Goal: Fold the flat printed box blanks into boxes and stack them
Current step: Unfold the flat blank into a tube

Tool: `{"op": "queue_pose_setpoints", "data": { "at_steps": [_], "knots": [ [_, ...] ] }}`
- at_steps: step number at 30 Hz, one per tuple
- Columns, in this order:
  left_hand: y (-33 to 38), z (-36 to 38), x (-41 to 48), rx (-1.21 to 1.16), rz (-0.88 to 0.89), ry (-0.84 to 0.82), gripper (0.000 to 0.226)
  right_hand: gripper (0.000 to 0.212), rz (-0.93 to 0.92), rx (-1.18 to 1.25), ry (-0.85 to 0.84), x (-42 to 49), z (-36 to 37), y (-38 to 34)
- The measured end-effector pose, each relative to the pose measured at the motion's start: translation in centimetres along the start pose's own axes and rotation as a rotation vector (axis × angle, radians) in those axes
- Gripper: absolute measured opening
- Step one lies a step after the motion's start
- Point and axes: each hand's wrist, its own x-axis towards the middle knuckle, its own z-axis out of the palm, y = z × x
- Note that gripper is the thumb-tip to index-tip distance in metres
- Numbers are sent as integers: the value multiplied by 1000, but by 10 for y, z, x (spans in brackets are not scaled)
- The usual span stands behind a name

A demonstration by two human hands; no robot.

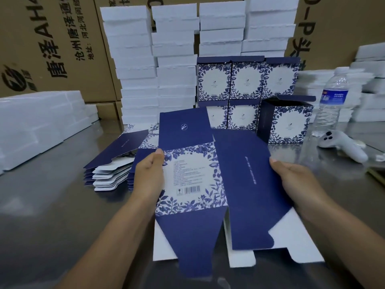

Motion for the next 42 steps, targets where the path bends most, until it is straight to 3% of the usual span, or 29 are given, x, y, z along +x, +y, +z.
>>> {"op": "queue_pose_setpoints", "data": {
  "at_steps": [11, 18, 26, 33, 42],
  "knots": [
    [-6, 11, -4, 145, 47, -88, 46, 49, -88, -60, 136, 7, -8, 3],
    [-8, 8, -2, 158, 163, 2, 41, 50, -102, -57, 106, 11, -5, 9],
    [-8, 6, 2, 40, -20, 4, 40, 44, -122, -204, 56, 13, -6, 12],
    [-10, 11, 0, 19, 52, -109, 33, 50, -144, -241, 179, 13, -11, 7],
    [-10, 2, 3, -61, 29, -48, 34, 44, -57, -91, 95, 9, -5, 5]
  ]
}}
